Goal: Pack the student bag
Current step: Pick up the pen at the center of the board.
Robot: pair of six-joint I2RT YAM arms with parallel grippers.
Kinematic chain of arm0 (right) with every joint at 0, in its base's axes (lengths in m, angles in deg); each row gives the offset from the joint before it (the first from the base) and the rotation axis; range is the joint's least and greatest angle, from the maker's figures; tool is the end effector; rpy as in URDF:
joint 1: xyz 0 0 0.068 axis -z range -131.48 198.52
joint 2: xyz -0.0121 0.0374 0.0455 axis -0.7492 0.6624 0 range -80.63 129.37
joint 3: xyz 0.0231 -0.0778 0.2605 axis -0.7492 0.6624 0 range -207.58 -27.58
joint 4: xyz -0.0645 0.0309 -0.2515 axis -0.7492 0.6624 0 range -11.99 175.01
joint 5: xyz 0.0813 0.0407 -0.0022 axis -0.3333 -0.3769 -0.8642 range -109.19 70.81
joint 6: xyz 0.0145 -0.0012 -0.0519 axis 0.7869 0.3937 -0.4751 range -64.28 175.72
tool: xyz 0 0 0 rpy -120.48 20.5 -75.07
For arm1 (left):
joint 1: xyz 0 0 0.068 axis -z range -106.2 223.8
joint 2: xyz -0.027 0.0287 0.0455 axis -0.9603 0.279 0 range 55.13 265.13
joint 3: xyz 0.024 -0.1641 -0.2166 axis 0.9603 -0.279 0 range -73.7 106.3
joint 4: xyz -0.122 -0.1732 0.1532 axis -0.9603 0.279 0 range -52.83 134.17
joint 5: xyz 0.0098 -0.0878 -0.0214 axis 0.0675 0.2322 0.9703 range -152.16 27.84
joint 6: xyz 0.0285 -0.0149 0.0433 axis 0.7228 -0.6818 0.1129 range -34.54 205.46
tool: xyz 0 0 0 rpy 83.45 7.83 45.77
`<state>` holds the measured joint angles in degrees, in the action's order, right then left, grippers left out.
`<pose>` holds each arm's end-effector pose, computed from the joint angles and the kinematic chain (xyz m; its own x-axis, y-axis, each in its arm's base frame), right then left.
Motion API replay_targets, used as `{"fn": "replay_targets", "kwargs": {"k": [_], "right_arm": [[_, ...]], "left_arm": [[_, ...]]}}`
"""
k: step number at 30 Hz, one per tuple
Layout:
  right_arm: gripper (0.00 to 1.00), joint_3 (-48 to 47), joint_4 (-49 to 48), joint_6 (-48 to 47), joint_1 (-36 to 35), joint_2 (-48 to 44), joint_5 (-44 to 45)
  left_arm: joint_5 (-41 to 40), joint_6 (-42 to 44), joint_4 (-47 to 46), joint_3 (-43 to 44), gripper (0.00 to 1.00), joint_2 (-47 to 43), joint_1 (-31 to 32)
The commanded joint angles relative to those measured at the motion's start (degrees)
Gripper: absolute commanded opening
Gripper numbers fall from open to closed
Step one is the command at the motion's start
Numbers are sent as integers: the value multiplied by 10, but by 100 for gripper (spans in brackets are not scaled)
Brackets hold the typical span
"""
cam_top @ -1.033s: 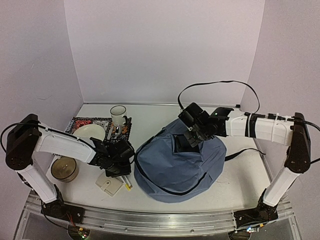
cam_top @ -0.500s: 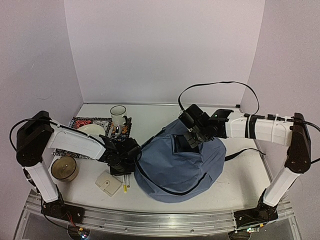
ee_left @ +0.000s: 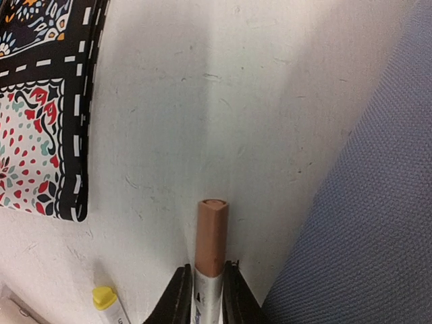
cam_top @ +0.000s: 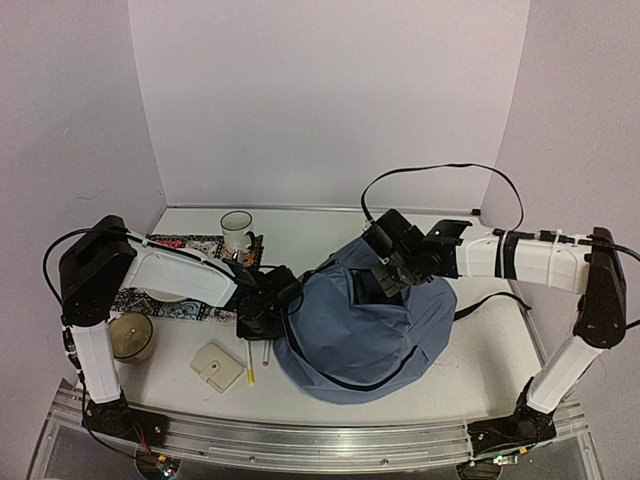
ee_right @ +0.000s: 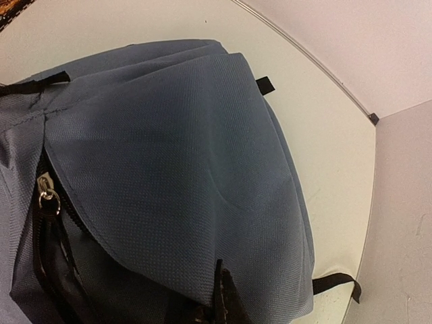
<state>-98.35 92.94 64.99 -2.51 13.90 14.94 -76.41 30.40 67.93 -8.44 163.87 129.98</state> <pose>0.2484 0.2751 0.2682 -0.4474 -0.3409 -0.8268 -0.2999 0.9282 -0.2204 0.2040 -0.2887 0.1340 -0.9363 -0.0298 -0.3498 0.0008 0.9962 -0.0870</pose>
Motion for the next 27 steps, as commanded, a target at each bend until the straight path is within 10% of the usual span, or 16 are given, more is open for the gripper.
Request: {"fn": "replay_targets", "kwargs": {"k": [1, 10, 27], "right_arm": [[0, 2, 7, 11, 3, -37, 33], [1, -1, 7, 11, 3, -42, 33], [0, -29, 6, 8, 3, -40, -15]], "left_arm": [[34, 29, 65, -2, 20, 53, -1], [39, 44, 78, 14, 0, 45, -1], [30, 4, 3, 64, 0, -178, -5]]}}
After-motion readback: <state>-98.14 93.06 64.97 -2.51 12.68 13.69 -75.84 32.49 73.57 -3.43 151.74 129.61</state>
